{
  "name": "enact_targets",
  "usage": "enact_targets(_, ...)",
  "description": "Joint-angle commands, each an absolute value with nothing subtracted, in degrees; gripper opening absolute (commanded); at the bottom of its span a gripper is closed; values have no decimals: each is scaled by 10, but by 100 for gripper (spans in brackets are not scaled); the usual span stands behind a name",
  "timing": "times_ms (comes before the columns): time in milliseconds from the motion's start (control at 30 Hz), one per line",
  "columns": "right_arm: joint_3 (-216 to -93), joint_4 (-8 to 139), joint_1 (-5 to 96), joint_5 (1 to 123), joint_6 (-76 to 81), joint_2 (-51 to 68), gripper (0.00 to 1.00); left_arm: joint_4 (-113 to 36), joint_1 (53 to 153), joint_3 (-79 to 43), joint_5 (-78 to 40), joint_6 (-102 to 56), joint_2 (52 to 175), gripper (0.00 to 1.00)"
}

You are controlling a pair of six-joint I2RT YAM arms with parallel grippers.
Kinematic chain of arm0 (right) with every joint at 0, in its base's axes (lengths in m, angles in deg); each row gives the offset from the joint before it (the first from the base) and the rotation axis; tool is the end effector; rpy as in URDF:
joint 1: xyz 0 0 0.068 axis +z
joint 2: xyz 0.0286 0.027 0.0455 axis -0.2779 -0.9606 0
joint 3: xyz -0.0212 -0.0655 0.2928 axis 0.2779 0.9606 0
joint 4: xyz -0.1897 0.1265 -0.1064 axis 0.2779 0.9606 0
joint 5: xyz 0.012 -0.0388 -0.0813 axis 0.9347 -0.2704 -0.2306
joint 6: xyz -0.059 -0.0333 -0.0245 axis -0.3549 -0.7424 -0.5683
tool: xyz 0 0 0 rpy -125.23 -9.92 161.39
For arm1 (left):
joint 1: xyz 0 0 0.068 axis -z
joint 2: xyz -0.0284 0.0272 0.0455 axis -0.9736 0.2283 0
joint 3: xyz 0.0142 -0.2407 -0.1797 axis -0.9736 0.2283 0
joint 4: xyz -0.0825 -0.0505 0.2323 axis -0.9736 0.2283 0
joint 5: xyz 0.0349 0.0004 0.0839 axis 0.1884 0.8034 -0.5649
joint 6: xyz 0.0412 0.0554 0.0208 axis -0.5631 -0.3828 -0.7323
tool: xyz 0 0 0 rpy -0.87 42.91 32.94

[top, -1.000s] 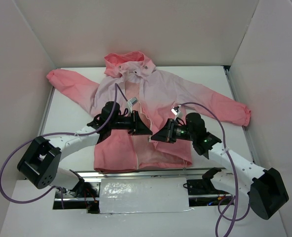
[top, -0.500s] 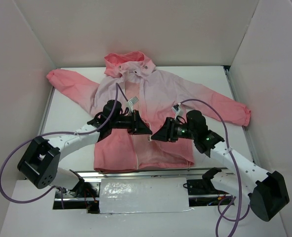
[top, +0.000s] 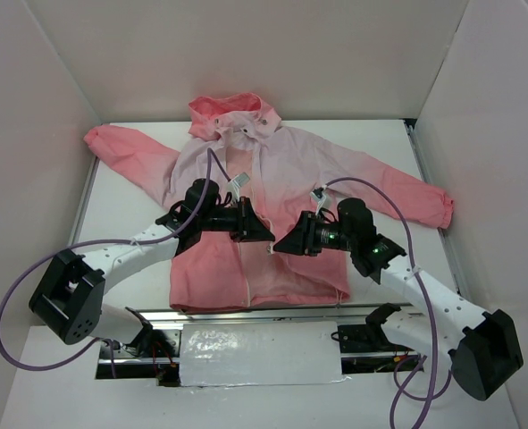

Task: Zip up the jacket

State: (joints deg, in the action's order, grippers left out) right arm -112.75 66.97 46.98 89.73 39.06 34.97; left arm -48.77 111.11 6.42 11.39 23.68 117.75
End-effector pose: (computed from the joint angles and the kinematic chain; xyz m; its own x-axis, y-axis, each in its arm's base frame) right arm 0.1575 0.1342 0.2790 -0.8413 0.1476 -0.5200 -0.4133 0.4442 0.7949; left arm 0.2369 -0.2069 0.2867 -0.9363 -0.1657 -0.3096 0.2445 0.3251 -0.9135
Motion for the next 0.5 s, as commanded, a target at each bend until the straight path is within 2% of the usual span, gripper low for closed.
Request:
enact_targets(0,-1125,617,470,921,403,344,45,-522,1110,55,118,240,1162,0)
enact_targets(100,-1118,595,470,925,417,333,45,-534,1111,58,121,248,1162,0)
enact_targets(200,-1114,584,469,927,428,324,39,-532,1111,57,118,246,1158,0)
enact_targets(467,-1104,555,470,936,449,310,34,-541,1111,65,116,254,1156,0)
